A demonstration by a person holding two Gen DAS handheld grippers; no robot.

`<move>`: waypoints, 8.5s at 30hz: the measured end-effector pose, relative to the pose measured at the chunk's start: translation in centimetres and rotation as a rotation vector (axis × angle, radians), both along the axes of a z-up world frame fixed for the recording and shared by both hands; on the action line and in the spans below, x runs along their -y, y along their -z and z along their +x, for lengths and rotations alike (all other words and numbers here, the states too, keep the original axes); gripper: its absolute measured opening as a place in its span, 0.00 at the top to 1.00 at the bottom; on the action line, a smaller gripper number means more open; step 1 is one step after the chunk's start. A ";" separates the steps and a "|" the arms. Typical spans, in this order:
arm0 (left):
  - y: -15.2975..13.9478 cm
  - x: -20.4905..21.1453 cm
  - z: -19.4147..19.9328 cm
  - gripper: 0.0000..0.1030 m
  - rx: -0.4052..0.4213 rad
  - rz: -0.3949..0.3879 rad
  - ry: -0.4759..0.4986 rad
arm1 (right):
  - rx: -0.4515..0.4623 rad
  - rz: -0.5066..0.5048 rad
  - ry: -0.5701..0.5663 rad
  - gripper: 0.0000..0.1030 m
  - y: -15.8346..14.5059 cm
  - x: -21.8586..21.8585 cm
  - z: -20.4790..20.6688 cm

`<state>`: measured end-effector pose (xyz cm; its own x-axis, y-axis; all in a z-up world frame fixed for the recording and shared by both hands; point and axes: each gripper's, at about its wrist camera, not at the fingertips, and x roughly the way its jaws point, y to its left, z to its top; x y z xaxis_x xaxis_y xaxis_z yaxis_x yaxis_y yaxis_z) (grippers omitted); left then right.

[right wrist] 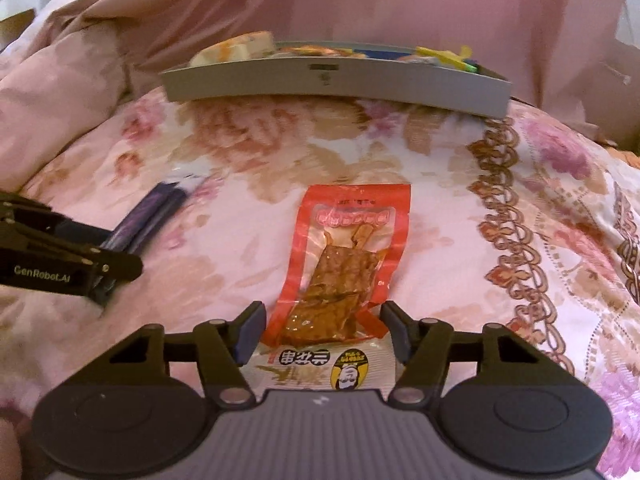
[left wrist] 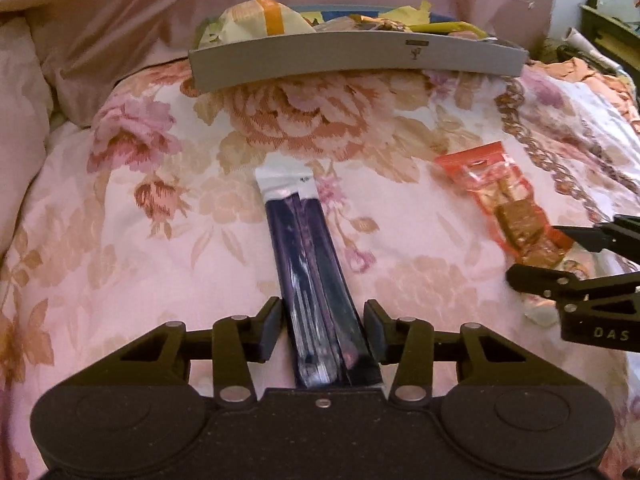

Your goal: Organize snacks

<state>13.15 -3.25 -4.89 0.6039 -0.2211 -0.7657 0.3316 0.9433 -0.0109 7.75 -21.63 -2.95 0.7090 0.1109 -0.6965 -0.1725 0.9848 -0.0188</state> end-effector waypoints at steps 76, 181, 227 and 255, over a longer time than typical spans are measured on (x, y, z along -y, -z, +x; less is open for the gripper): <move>-0.5 2.4 -1.5 0.68 0.104 -0.093 -0.041 | 0.216 -0.257 -0.078 0.47 -0.4 -3.9 -1.8; -14.9 4.2 18.9 0.04 0.333 -0.280 -0.257 | 0.453 -0.108 0.044 0.03 -12.4 1.3 16.3; -14.8 -0.8 -1.2 0.01 0.448 -0.182 -0.290 | 0.521 0.061 0.167 0.00 -13.8 0.7 -1.7; -10.1 -2.6 -6.2 0.01 0.407 -0.137 -0.317 | 0.451 0.060 0.189 0.00 -9.9 -0.8 -6.7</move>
<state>6.92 -0.65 5.16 0.8994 -0.0614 -0.4327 0.0340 0.9969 -0.0708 1.09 -20.84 6.92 0.9499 -0.0183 -0.3121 0.0216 0.9997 0.0071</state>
